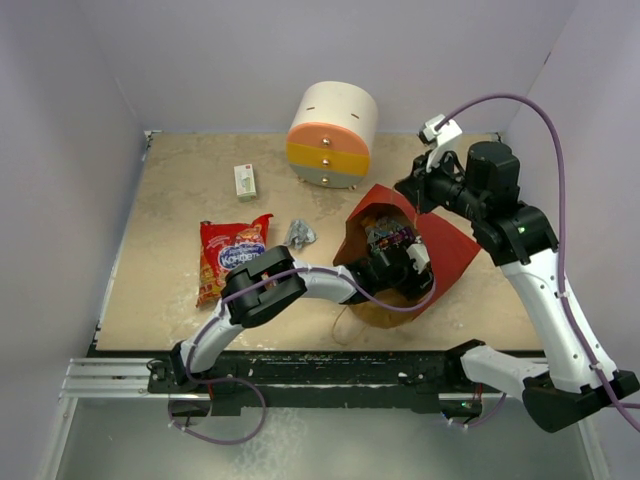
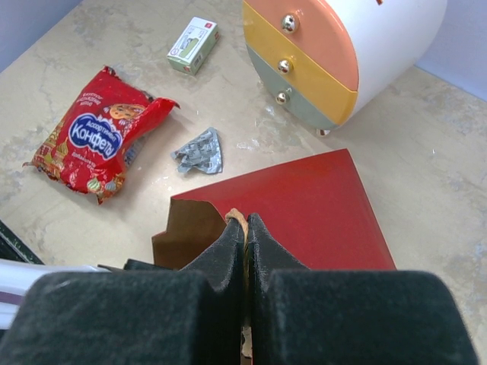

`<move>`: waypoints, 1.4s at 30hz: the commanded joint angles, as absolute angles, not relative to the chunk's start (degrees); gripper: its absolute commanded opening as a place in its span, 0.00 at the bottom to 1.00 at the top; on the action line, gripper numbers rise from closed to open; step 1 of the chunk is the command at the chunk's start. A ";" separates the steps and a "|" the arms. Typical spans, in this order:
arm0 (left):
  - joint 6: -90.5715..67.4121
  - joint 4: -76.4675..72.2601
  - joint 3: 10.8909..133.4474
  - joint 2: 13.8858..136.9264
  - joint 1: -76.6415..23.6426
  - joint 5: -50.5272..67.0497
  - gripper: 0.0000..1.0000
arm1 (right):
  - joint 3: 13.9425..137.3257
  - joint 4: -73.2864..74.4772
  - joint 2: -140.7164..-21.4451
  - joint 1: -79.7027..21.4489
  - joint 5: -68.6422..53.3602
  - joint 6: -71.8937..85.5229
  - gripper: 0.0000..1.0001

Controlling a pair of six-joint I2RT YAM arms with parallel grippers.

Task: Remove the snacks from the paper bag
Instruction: Take out the snack from the paper bag.

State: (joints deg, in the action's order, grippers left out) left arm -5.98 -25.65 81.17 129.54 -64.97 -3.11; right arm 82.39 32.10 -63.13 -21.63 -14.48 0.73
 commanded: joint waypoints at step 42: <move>-12.37 2.88 70.82 98.46 -65.71 5.48 0.23 | 77.48 24.28 -57.42 -21.79 -4.29 -4.32 0.00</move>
State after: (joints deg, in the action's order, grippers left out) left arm -10.98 0.16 72.31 105.82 -65.08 1.89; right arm 75.72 29.02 -56.77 -21.74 -7.77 -3.11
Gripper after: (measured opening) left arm 0.245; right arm 0.008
